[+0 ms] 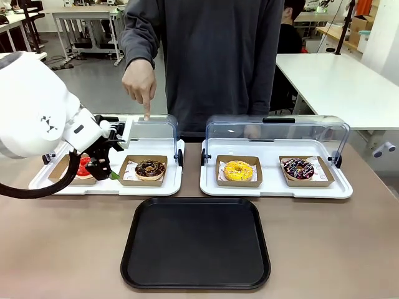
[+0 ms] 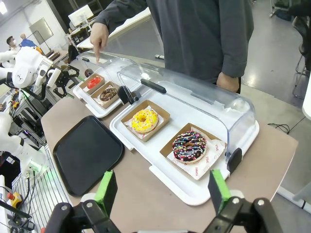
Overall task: Move the second donut from the left to the tray.
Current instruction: Pick up the Paper togo box containing the Donut indicated by the person and place it on the Handle tray.
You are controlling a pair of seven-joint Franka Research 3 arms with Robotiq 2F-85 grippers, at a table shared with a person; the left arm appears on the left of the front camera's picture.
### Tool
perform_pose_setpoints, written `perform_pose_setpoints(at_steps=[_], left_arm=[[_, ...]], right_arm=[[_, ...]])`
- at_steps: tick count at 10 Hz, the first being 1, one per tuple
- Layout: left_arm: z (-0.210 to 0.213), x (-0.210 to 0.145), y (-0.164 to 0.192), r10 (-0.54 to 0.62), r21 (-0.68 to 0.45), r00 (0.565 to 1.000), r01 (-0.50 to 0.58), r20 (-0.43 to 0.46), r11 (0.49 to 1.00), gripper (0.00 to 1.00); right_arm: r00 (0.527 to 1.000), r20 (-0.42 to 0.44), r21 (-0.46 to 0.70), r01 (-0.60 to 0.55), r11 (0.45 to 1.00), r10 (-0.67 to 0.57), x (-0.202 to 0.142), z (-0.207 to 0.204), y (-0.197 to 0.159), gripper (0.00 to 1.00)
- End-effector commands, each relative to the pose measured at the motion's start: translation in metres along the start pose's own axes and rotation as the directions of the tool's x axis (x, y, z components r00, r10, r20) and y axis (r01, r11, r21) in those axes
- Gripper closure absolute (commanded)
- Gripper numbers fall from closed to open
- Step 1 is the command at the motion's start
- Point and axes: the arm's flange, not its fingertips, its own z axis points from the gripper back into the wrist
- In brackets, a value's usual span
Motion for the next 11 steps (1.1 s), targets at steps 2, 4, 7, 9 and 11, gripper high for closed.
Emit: perform_pose_setpoints(at_steps=[2, 4, 7, 9, 11], left_arm=[[-0.02, 0.005, 0.025, 0.01, -0.038, 0.998, -0.013, -0.059, 0.999, 0.0], [-0.032, 0.0, 0.03, 0.023, -0.04, 0.997, -0.026, -0.073, 0.999, 0.0], [-0.055, -0.005, 0.033, 0.023, -0.054, 0.993, -0.029, -0.114, 0.998, 0.0], [-0.068, -0.007, 0.034, 0.013, -0.073, 0.992, -0.023, -0.124, 0.997, 0.0], [-0.079, -0.007, 0.034, 0.005, -0.072, 0.989, -0.016, -0.149, 0.997, 0.0]], right_arm=[[1.0, 0.025, 0.005, -0.015, 1.0, 0.015, 0.002, -0.001, -0.001, 0.0], [1.0, 0.025, 0.005, -0.015, 1.0, 0.015, 0.002, -0.001, -0.001, 0.0], [1.0, 0.025, 0.005, -0.015, 1.0, 0.015, 0.002, -0.001, -0.001, 0.0], [1.0, 0.025, 0.005, -0.015, 1.0, 0.015, 0.002, -0.001, -0.001, 0.0], [1.0, 0.025, 0.005, -0.015, 1.0, 0.015, 0.002, -0.001, -0.001, 0.0]])
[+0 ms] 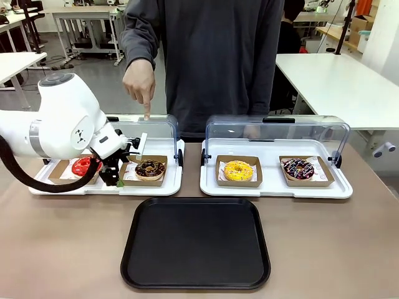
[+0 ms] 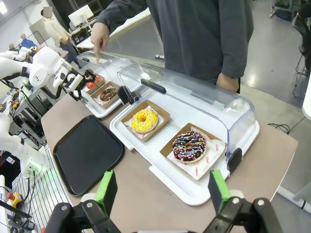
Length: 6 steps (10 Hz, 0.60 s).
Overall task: Move the second donut from the left to the tray.
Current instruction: Pick up the Paper togo box containing the Donut indicated by the person and place it on the Handle tray.
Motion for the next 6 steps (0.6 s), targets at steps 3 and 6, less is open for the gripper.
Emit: perform_pose_setpoints(at_steps=[3, 6], left_arm=[[-0.013, 0.008, 0.012, -0.005, 0.032, 0.999, 0.006, -0.039, 0.999, 0.0], [-0.02, 0.007, 0.013, -0.003, 0.018, 0.999, 0.004, -0.045, 1.0, 0.0]], right_arm=[[1.0, 0.025, 0.004, -0.015, 1.0, 0.015, 0.002, -0.001, -0.001, 0.0], [1.0, 0.025, 0.004, -0.015, 1.0, 0.015, 0.002, -0.001, -0.001, 0.0]])
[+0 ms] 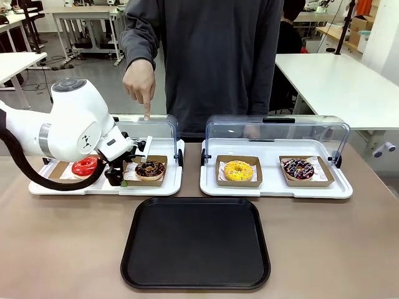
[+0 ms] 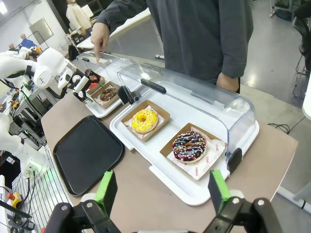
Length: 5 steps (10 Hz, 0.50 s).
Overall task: Move the second donut from the left to the tray.
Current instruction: Pick up the Paper togo box containing the Donut indicated by the person and place it on the Handle tray.
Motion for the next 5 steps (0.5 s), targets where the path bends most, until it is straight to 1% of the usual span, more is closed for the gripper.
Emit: perform_pose_setpoints(at_steps=[1, 2, 3, 4, 5], left_arm=[[-0.0044, 0.0006, 0.0046, 0.015, -0.001, 1.0, -0.015, -0.013, 1.0, 0.0], [-0.0057, -0.0001, 0.004, 0.02, -0.006, 1.0, -0.02, -0.008, 1.0, 0.0], [-0.0056, 0.0004, 0.0037, 0.015, -0.017, 1.0, -0.015, -0.015, 1.0, 0.59], [-0.0045, 0.0006, 0.003, 0.012, -0.025, 1.0, -0.012, -0.019, 1.0, 0.59], [-0.0053, 0.001, 0.0033, 0.006, -0.037, 1.0, -0.007, -0.009, 0.999, 1.0]], right_arm=[[1.0, 0.025, 0.004, -0.015, 1.0, 0.015, 0.0016, -0.0014, -0.0008, 0.0], [1.0, 0.025, 0.004, -0.015, 1.0, 0.015, 0.0016, -0.0014, -0.0008, 0.0], [1.0, 0.025, 0.004, -0.015, 1.0, 0.015, 0.0016, -0.0014, -0.0008, 0.0], [1.0, 0.025, 0.004, -0.015, 1.0, 0.015, 0.0016, -0.0014, -0.0008, 0.0], [1.0, 0.025, 0.004, -0.015, 1.0, 0.015, 0.0016, -0.0014, -0.0008, 0.0]])
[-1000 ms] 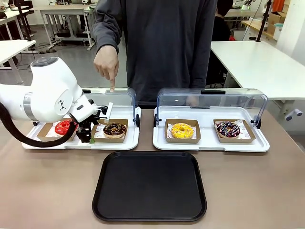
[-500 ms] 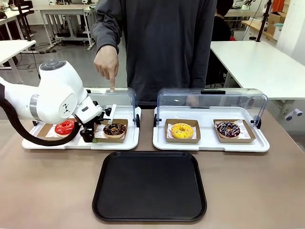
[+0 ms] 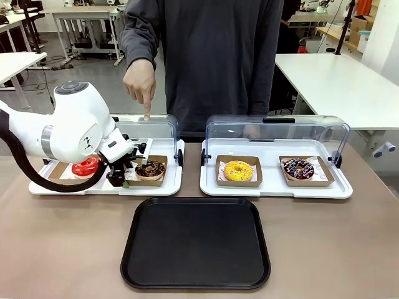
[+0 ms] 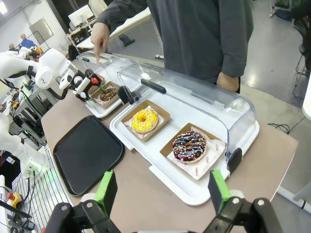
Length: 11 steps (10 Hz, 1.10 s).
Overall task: Move the second donut from the left to the tray.
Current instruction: Pick up the Paper togo box containing the Donut indicated by the person and place it on the Handle tray.
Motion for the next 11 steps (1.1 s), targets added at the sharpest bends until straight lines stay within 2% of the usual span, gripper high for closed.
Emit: perform_pose_setpoints(at_steps=[1, 2, 10, 11], left_arm=[[0.0019, 0.0008, 0.0033, 0.005, -0.026, 1.0, -0.006, -0.012, 1.0, 0.65], [0.0004, 0.0007, 0.0037, 0.006, -0.032, 1.0, -0.006, -0.014, 0.999, 1.0], [-0.0027, -0.0003, 0.0037, 0.004, -0.098, 1.0, -0.007, -0.031, 0.995, 1.0], [-0.0043, -0.0008, 0.0086, 0.039, -0.14, 0.999, -0.035, 0.029, 0.99, 1.0]], right_arm=[[1.0, 0.025, 0.004, -0.015, 1.0, 0.015, 0.0016, -0.0014, -0.0008, 0.0], [1.0, 0.025, 0.004, -0.015, 1.0, 0.015, 0.0016, -0.0014, -0.0008, 0.0], [1.0, 0.025, 0.004, -0.015, 1.0, 0.015, 0.0016, -0.0014, -0.0008, 0.0], [1.0, 0.025, 0.004, -0.015, 1.0, 0.015, 0.0016, -0.0014, -0.0008, 0.0]])
